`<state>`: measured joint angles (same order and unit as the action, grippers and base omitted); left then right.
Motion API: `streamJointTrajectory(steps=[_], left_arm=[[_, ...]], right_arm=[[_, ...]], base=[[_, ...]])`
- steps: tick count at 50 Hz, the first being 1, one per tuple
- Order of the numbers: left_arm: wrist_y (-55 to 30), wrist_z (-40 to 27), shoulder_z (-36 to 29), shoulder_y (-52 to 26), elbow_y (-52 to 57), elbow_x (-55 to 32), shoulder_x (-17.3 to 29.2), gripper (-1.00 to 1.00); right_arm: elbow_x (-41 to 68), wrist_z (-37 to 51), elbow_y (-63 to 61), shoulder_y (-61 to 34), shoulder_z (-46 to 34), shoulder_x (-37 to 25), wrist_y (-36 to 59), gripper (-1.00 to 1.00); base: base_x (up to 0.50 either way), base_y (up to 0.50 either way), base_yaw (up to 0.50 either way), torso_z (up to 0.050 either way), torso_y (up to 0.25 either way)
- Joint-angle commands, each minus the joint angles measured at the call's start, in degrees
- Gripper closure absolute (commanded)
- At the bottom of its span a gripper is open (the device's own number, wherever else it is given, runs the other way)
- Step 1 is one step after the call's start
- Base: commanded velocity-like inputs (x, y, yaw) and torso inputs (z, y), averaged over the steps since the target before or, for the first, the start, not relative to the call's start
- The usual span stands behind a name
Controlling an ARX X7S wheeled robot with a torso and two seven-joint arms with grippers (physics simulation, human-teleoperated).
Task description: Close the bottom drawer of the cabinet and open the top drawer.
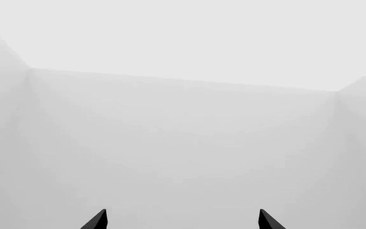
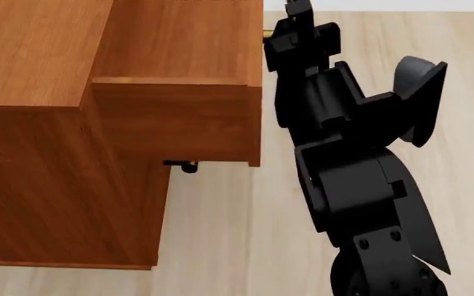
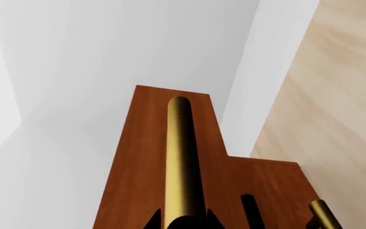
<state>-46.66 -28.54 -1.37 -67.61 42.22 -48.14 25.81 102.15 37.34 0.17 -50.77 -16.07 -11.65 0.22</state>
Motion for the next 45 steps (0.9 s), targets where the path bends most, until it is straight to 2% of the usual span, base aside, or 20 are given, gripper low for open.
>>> streamJointTrajectory(steps=[1,8,9,45], left_arm=[[0.4,0.0,0.0,0.2,-0.1,0.0,0.2,-1.00],[0.8,0.2,-0.2,0.3,-0.4,0.2,0.3,-1.00],[0.9,0.2,-0.2,0.4,-0.4,0.2,0.3,-1.00],[0.8,-0.7,-0.9,-0.5,-0.4,-0.4,0.5,-1.00]], right_arm=[[-3.4,-3.9,-5.3,-0.9,1.2,-0.5,0.2,1.00],[-3.4,-4.8,-5.0,-0.4,0.9,-0.5,0.1,1.00],[-3.3,-4.8,-4.8,-0.6,0.9,-0.4,0.1,-1.00],[-2.5,-6.0,-2.7,1.3,0.9,-0.6,-1.2,-1.00]], base=[[0.00,0.00,0.00,0.000,0.012],[-0.01,0.00,0.00,0.001,0.005],[0.00,0.00,0.00,0.010,0.011],[0.00,0.00,0.00,0.001,0.002]])
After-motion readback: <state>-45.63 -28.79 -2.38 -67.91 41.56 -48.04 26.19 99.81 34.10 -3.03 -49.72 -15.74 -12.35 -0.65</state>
